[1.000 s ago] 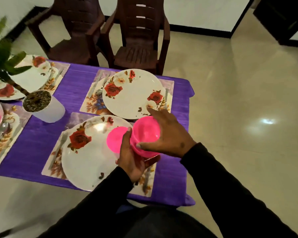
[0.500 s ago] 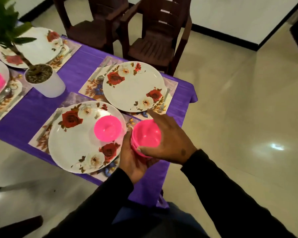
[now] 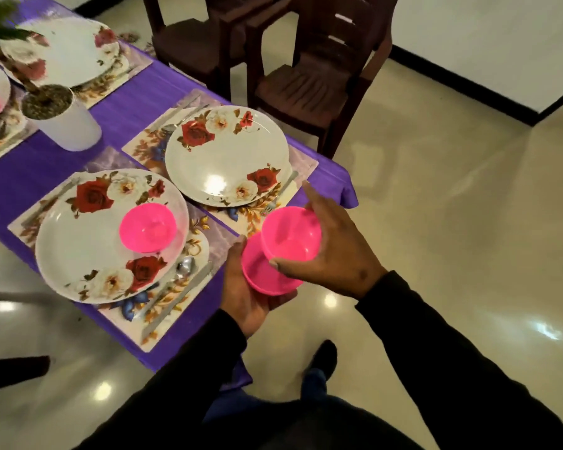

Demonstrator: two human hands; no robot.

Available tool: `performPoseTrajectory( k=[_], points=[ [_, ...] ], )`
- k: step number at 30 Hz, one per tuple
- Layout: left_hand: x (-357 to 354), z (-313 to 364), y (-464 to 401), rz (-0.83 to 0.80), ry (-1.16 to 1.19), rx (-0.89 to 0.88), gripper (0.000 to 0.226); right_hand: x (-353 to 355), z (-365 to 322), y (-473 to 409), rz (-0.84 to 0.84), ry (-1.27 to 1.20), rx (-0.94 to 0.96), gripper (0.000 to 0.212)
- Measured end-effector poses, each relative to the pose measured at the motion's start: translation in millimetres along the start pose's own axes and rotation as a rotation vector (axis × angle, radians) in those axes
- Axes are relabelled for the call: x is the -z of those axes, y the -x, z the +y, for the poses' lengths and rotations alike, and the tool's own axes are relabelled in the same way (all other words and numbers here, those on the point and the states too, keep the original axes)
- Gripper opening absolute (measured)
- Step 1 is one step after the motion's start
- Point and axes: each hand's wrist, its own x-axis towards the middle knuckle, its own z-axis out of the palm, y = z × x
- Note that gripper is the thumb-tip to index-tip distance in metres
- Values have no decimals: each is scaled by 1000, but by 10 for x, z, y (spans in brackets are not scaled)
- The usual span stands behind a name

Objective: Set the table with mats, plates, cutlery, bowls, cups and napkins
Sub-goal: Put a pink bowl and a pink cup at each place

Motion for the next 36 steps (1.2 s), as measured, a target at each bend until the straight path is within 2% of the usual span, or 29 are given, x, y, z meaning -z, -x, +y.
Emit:
performPoseTrajectory(
  k=[3, 7, 15, 25, 29, 36],
  points=[
    [-411, -218, -93, 21, 46, -60, 68, 407, 437, 10, 13, -9, 30, 131],
    [-868, -389, -162, -2, 97, -90, 73, 875, 862, 8, 90, -51, 35, 131],
    [-1482, -255, -432, -14, 163, -223, 72, 1501, 1226, -480, 133, -173, 36, 132],
    [-2205, 312, -1451, 12, 238, -304, 68, 2168, 1707, -1960, 96, -125, 147, 133],
    [-2583, 621, -1930, -13, 365, -305, 65, 2521, 1769, -2601, -17, -41, 206, 132],
    [-3068, 1265, -2471, 28, 398, -390, 72, 2823, 1855, -3689, -67, 34, 323, 127]
  ],
)
